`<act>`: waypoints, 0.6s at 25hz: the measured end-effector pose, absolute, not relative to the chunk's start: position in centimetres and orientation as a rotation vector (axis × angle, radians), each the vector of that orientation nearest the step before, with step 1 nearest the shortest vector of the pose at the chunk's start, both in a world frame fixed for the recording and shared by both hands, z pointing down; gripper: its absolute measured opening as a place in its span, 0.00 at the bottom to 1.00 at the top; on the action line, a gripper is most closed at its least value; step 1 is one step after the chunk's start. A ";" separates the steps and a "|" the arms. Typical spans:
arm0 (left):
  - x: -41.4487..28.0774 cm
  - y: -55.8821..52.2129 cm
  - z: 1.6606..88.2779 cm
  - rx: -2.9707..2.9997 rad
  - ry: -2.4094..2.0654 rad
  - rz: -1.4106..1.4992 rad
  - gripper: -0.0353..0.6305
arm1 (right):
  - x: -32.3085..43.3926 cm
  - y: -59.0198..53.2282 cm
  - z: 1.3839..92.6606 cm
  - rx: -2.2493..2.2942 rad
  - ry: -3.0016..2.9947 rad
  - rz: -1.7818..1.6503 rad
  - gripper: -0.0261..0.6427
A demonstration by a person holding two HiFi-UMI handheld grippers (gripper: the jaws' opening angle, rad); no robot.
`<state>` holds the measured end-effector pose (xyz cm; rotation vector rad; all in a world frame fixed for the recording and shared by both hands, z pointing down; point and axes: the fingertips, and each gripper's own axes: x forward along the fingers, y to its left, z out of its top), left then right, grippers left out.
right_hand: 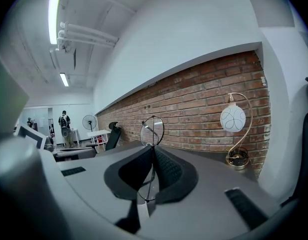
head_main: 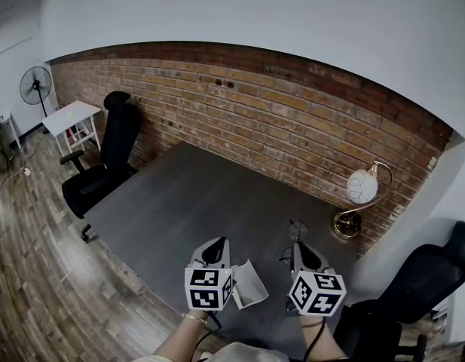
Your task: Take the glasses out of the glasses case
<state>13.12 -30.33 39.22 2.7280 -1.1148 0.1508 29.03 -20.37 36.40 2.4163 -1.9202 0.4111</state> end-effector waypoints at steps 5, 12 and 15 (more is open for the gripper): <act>13.0 -30.5 39.4 2.724 -1.126 0.163 0.08 | 29.2 -20.4 36.7 2.422 -1.923 0.427 0.10; 13.0 -30.6 39.4 2.725 -1.135 0.169 0.08 | 29.2 -20.4 37.1 2.407 -1.929 0.427 0.10; 13.2 -30.7 39.5 2.725 -1.135 0.171 0.08 | 29.4 -20.4 37.1 2.407 -1.930 0.428 0.10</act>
